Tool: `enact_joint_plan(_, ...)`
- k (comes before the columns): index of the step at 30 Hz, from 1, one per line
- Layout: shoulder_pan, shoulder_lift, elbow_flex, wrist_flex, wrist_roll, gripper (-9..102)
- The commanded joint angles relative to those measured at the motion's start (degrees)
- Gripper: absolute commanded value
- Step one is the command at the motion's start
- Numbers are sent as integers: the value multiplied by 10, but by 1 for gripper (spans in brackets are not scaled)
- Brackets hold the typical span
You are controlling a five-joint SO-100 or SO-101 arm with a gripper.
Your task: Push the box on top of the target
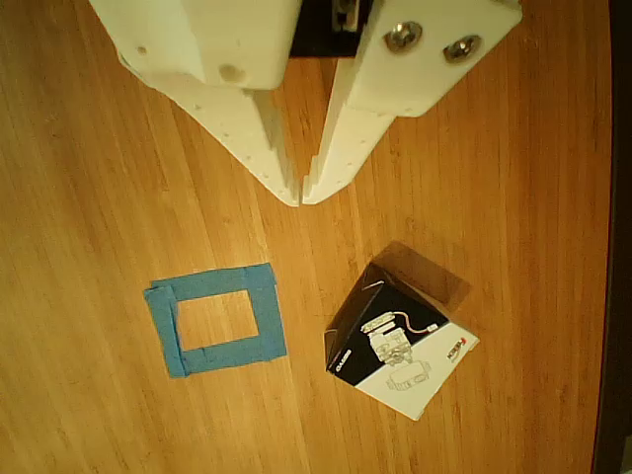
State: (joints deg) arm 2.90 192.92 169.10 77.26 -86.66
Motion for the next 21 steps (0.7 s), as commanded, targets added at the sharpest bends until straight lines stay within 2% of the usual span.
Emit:
enact_joint_plan(1, -3, 6, -3, -4, 4, 0)
enact_joint_plan(14, 0, 6, -3, -4, 27, 0)
enact_joint_plan(21, 0, 6, -3, -4, 4, 0)
